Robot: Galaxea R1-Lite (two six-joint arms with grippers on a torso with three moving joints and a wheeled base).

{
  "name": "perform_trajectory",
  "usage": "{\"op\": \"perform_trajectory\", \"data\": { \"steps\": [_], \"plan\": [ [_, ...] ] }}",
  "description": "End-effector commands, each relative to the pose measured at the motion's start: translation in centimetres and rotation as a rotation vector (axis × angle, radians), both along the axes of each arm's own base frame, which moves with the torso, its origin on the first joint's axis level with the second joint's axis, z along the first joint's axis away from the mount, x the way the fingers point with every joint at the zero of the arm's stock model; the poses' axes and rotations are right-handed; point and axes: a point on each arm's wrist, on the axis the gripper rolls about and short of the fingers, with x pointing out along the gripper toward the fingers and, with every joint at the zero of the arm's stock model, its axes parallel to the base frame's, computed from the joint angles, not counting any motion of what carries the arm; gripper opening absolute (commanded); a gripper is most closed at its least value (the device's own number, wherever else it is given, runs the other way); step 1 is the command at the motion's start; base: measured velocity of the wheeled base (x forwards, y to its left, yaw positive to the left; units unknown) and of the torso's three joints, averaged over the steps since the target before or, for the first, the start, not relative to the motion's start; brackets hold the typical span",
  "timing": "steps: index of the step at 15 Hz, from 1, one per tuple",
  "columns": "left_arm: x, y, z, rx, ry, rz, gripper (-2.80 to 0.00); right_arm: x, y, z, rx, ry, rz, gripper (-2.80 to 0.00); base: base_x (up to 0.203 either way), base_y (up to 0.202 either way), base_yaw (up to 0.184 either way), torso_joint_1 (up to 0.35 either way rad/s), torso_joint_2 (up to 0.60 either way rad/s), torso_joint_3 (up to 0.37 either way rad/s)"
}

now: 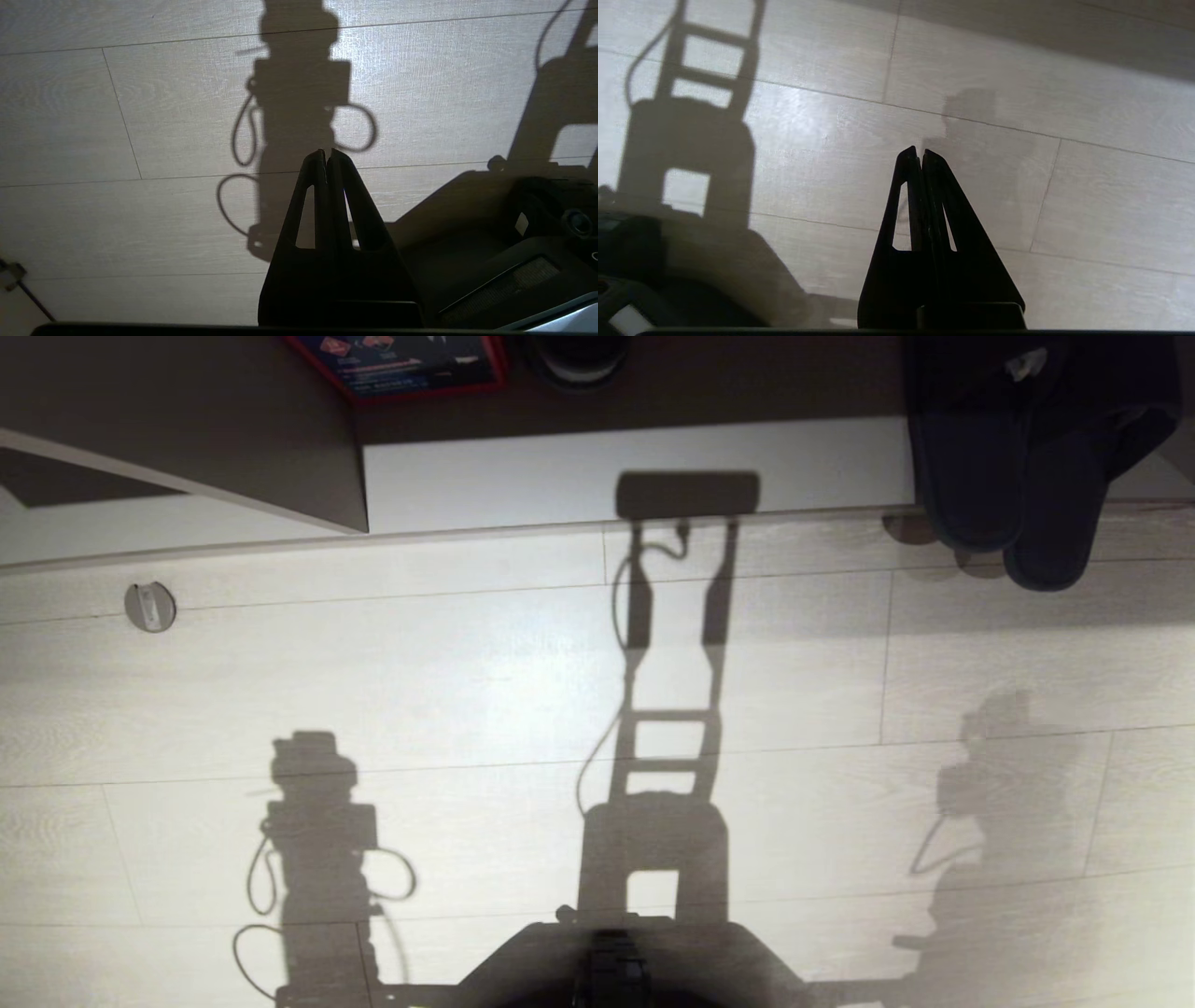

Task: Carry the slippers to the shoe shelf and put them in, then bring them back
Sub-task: Pick up the slippers in the shoe cabinet

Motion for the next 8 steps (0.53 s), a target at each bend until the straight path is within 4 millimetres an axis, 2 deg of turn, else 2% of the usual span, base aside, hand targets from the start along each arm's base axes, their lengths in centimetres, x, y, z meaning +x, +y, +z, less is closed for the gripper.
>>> {"op": "perform_trajectory", "data": {
  "steps": [1,4,8],
  "plan": [
    [0.0,0.0,0.0,0.000,0.000,0.000,-2.80,0.5,0.1,-1.5,-0.001,0.073,0.031,-2.80,0.000,0.000,0.000,0.000,0.00,0.000],
    [0.0,0.0,0.0,0.001,0.000,0.000,-2.80,0.6,0.1,-2.7,0.060,0.197,0.032,-2.80,0.000,0.000,0.000,0.000,0.00,0.000],
    [0.0,0.0,0.0,0.000,0.000,0.000,-2.80,0.6,0.0,-2.8,0.101,0.206,0.032,-2.80,0.000,0.000,0.000,0.000,0.00,0.000]
  ]
}}
